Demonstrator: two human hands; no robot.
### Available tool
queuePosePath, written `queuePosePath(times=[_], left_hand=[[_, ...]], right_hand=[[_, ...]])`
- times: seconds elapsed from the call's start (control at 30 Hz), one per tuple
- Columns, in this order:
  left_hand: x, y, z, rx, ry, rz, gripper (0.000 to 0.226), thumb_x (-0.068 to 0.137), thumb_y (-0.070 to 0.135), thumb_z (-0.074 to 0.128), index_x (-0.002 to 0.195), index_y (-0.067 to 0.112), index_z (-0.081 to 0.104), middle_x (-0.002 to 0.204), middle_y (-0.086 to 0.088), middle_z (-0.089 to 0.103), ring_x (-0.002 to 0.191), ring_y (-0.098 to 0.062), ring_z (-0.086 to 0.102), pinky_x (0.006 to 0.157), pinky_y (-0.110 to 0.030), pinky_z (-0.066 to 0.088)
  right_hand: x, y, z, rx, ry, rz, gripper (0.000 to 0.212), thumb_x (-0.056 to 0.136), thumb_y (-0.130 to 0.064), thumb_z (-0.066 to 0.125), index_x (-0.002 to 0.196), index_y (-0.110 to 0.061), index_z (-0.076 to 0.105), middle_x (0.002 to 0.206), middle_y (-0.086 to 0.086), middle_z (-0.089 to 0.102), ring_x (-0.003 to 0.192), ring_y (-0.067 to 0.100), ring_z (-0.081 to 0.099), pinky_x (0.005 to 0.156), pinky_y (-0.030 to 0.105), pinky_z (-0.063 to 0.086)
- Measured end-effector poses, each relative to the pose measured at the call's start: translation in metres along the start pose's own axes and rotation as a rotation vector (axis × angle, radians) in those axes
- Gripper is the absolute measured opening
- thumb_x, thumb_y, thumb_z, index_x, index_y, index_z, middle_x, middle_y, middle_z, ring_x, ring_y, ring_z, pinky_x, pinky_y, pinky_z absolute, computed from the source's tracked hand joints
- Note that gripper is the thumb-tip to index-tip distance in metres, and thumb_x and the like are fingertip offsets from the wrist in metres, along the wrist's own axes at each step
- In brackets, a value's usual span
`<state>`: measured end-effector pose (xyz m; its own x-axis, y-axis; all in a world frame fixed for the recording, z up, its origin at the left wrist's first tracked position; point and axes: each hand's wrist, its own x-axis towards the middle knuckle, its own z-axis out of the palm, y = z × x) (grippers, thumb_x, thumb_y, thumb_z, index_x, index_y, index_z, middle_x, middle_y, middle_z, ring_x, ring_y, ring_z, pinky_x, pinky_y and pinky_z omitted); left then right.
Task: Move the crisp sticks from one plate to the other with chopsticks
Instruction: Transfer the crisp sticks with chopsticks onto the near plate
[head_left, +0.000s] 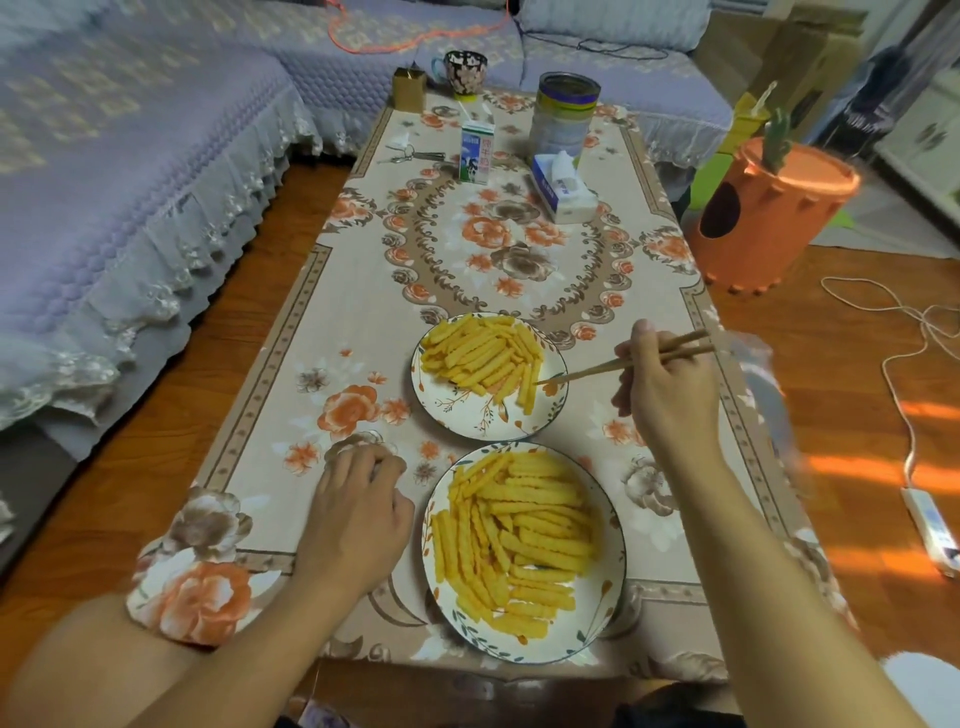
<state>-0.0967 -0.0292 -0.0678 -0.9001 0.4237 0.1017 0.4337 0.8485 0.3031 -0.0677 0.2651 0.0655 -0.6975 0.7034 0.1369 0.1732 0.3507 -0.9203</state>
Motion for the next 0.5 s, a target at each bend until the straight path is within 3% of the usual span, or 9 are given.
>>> queuePosePath(times=[0.1,0.23,0.5], left_hand=[[0.0,0.0,-0.001,0.003,0.001,-0.005,0.043,0.089,0.028,0.036,0.116,0.013,0.066,0.115,-0.002,0.056,0.114,-0.025,0.048,0.097,-0.045,0.049],[-0.001,0.001,-0.001,0.005,0.009,-0.004,0.041,0.089,0.027,0.037,0.115,0.013,0.066,0.115,-0.001,0.056,0.114,-0.025,0.048,0.097,-0.044,0.049],[-0.001,0.0,-0.001,0.013,0.003,-0.011,0.041,0.09,0.028,0.036,0.117,0.017,0.065,0.118,0.001,0.055,0.117,-0.023,0.046,0.1,-0.042,0.047]], right_hand=[[0.002,0.003,0.019,-0.059,0.0,-0.02,0.044,0.107,-0.038,0.049,0.078,-0.012,0.07,0.053,0.004,0.062,0.041,0.016,0.061,0.05,0.032,0.049],[0.007,0.006,0.029,-0.084,0.024,-0.033,0.053,0.107,-0.044,0.043,0.076,-0.01,0.071,0.054,0.007,0.063,0.054,0.026,0.065,0.062,0.045,0.055],[0.008,-0.011,-0.016,0.216,0.152,0.171,0.049,0.11,-0.033,0.041,0.075,-0.008,0.066,0.056,0.005,0.052,0.039,0.009,0.049,0.045,0.029,0.041]])
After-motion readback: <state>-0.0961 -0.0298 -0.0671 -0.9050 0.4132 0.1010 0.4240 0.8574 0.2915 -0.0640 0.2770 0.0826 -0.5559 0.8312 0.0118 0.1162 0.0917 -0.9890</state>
